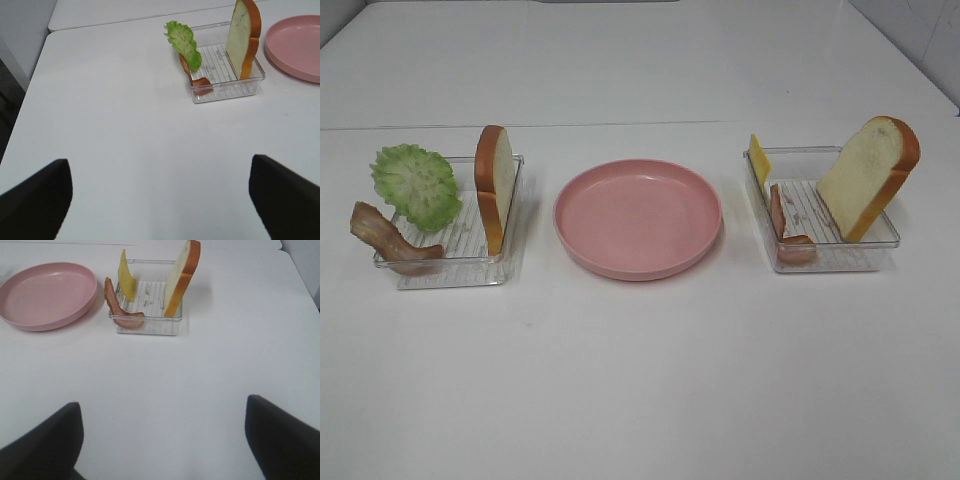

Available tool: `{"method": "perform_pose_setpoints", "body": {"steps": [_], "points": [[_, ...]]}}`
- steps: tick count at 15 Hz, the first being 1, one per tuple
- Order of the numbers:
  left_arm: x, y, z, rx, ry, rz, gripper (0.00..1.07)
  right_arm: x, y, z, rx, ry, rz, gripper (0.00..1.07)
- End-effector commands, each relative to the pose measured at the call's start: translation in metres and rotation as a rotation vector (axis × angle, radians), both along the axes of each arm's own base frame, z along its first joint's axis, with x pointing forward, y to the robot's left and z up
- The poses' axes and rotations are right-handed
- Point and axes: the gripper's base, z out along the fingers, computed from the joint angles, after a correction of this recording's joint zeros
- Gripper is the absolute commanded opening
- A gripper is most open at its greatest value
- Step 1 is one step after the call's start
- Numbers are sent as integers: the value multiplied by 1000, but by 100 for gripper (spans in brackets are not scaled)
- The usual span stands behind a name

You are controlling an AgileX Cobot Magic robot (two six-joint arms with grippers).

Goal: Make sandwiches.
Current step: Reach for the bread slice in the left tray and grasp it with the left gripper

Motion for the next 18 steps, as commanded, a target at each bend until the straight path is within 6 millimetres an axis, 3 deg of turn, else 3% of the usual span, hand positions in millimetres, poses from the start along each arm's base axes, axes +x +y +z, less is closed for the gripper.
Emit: {"method": "perform_pose_setpoints", "body": {"steps": [1, 5, 10, 13, 14, 15, 18], "points": [[-3, 0, 0, -4, -31, 4, 90, 0, 0, 1, 2, -18, -4, 83], [4, -1, 1, -10, 12, 0, 90, 0, 0, 1, 2, -18, -4, 83], [42, -4, 35, -55, -5, -16, 90, 0, 0, 1, 2, -18, -4, 83], [82, -9, 56, -139, 61, -41, 90, 0, 0, 1, 2, -18, -4, 83], [109, -11, 64, -148, 132, -53, 90, 0, 0, 1, 2, -18, -4, 83], [116, -11, 65, -146, 150, -57, 90, 0, 0, 1, 2, -18, -4, 83], [174, -14, 77, -181, 262, -70, 90, 0, 0, 1, 2, -18, -4, 83]]}}
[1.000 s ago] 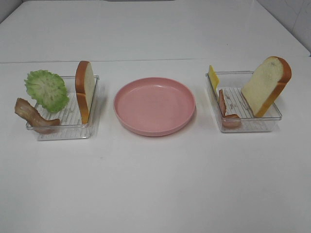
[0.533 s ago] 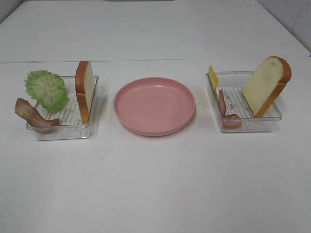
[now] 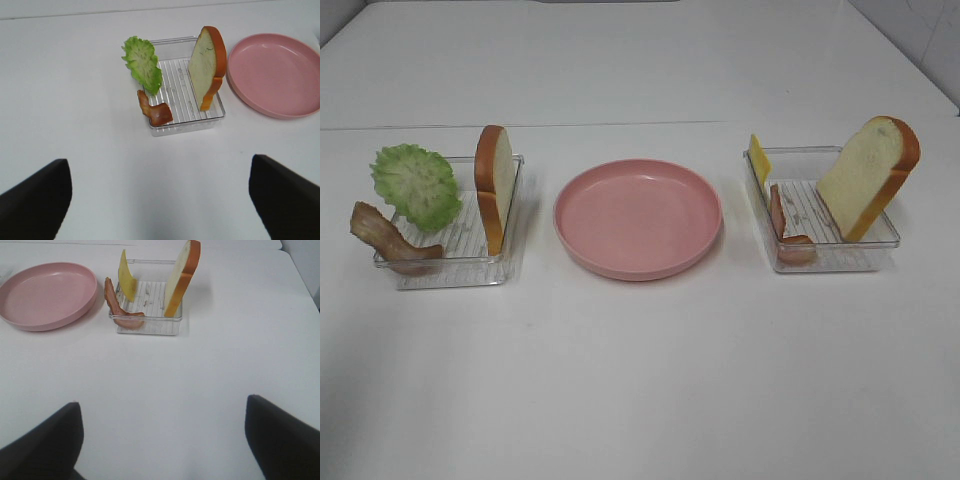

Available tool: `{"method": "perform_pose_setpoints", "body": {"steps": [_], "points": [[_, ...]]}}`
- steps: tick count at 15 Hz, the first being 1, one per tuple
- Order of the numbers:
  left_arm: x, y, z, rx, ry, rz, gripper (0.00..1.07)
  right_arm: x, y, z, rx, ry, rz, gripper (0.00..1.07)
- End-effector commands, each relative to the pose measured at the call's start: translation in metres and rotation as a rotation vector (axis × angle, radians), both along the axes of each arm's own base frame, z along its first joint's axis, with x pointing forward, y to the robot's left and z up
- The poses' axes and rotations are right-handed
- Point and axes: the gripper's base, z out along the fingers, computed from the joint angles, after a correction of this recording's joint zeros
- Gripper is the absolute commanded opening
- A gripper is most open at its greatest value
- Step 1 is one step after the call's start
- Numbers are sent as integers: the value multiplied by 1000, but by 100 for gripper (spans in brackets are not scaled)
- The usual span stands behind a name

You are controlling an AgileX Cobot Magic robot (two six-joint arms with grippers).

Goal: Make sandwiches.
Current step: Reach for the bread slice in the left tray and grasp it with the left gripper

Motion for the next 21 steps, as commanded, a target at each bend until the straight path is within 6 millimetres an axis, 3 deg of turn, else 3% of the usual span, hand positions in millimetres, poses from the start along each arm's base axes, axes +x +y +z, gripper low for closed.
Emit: {"method": "perform_pose_setpoints", "body": {"steps": [1, 3, 4, 8, 13, 15, 16, 18, 21], "points": [[43, -3, 8, -50, 66, -7, 90, 0, 0, 1, 2, -18, -4, 83], [82, -6, 10, -41, 153, -34, 90, 0, 0, 1, 2, -18, -4, 83], [124, -13, 4, -36, 237, -69, 90, 0, 0, 1, 2, -18, -4, 83], [182, -45, -10, -39, 334, -127, 90, 0, 0, 1, 2, -18, -4, 83], [236, -100, -44, 26, 489, -76, 90, 0, 0, 1, 2, -18, -4, 83], [242, -112, -48, 30, 497, -82, 90, 0, 0, 1, 2, -18, -4, 83], [254, -128, -64, 48, 520, -81, 90, 0, 0, 1, 2, -18, -4, 83], [258, -133, -71, 59, 544, -74, 90, 0, 0, 1, 2, -18, -4, 83], [277, -139, -105, 72, 586, -43, 90, 0, 0, 1, 2, -18, -4, 83]]}}
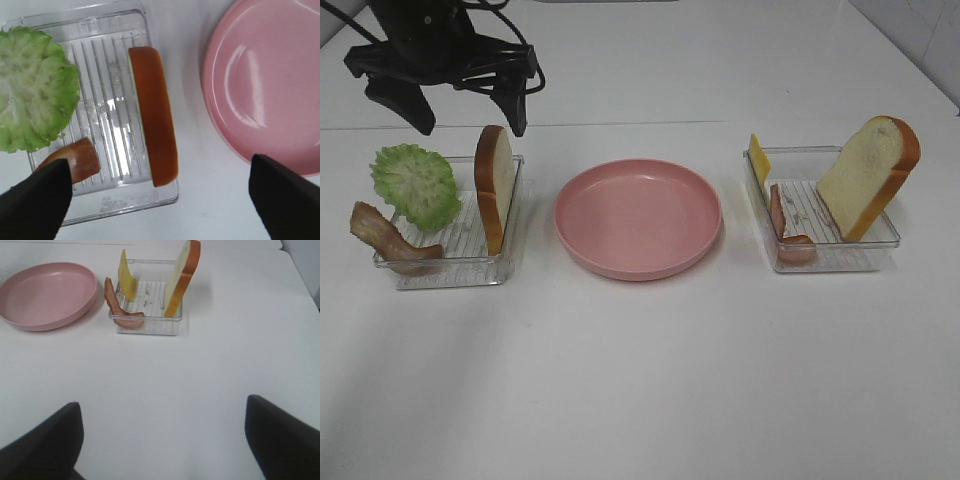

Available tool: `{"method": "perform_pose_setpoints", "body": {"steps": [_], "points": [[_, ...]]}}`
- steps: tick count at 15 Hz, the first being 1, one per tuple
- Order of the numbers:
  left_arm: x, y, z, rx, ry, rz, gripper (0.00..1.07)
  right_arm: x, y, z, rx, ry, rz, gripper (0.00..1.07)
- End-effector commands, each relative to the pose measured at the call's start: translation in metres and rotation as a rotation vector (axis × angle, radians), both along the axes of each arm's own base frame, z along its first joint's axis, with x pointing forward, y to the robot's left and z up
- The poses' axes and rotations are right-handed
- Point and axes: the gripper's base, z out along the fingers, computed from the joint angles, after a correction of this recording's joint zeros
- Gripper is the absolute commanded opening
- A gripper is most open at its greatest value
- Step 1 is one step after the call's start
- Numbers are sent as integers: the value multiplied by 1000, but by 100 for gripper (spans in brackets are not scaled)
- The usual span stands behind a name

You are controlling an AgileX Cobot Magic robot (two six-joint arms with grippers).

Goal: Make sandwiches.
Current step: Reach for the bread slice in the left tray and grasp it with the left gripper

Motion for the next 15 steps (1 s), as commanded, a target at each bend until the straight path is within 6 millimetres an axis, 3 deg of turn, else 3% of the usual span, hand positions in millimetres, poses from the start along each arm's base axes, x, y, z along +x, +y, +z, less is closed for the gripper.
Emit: {"method": "perform_pose_setpoints", "body": {"steps": [1, 5, 7, 9, 10, 15], "points": [[10, -4, -17, 3, -5, 8, 90, 0, 0, 1, 2, -18, -4, 83], [21, -8, -42, 16, 7, 4, 85, 0, 0, 1, 2, -18, -4, 83], [22, -7, -44, 25, 7, 2, 80, 0, 0, 1, 2, -18, -4, 83], [23, -7, -45, 36, 4, -1, 72, 0, 0, 1, 2, -18, -4, 83], [23, -7, -48, 40, 10, -2, 63, 0, 0, 1, 2, -18, -4, 83], [25, -7, -58, 55, 27, -4, 49, 0, 0, 1, 2, -18, -4, 83]]}}
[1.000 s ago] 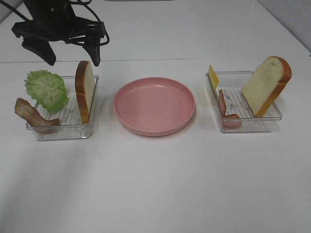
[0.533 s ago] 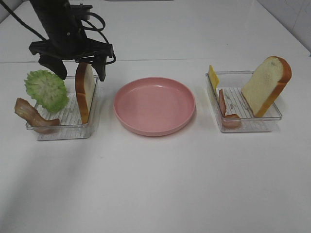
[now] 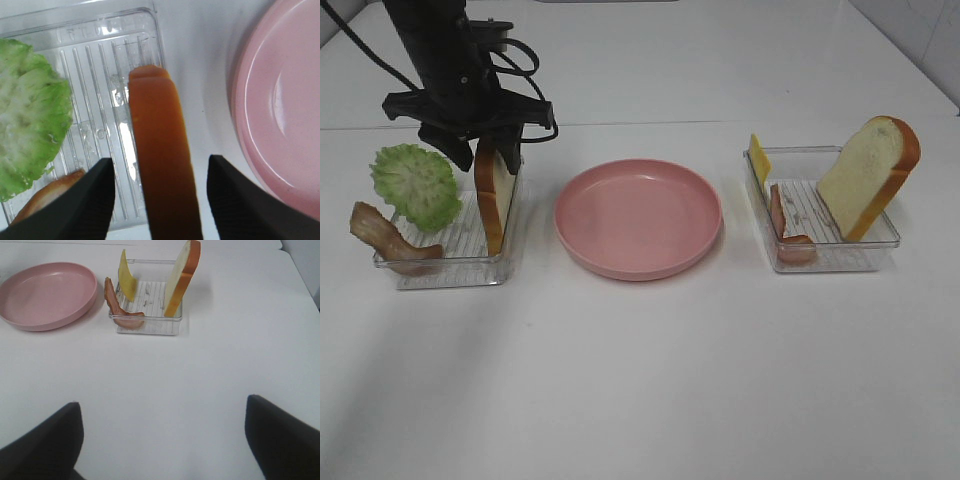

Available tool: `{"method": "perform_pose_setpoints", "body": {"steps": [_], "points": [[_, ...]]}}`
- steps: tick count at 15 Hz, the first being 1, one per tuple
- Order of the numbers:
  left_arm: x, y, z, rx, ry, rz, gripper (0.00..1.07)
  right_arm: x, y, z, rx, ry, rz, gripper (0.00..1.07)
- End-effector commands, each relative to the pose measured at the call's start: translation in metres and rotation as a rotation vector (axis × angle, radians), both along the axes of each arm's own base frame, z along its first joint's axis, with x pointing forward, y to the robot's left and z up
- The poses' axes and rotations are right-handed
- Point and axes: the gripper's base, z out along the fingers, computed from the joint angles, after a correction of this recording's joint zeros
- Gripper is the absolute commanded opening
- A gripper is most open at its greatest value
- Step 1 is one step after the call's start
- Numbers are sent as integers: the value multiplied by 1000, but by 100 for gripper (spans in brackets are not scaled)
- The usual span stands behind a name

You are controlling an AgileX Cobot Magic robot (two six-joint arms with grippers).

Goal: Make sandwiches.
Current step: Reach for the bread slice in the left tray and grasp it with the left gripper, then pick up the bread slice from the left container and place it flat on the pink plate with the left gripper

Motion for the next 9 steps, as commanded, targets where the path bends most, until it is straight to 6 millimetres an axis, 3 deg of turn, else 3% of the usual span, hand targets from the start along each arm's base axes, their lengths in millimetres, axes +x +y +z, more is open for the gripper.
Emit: {"method": "perform_pose_setpoints", "body": {"steps": [1, 5, 9], "points": [[2, -1, -2, 14, -9, -4, 41, 0, 0, 1, 2, -18, -4, 83], [4, -1, -1, 11, -34, -6, 1, 0, 0, 1, 2, -18, -4, 83], [1, -1, 6, 5, -30, -3, 0, 0, 0, 1, 2, -18, -4, 83]]}}
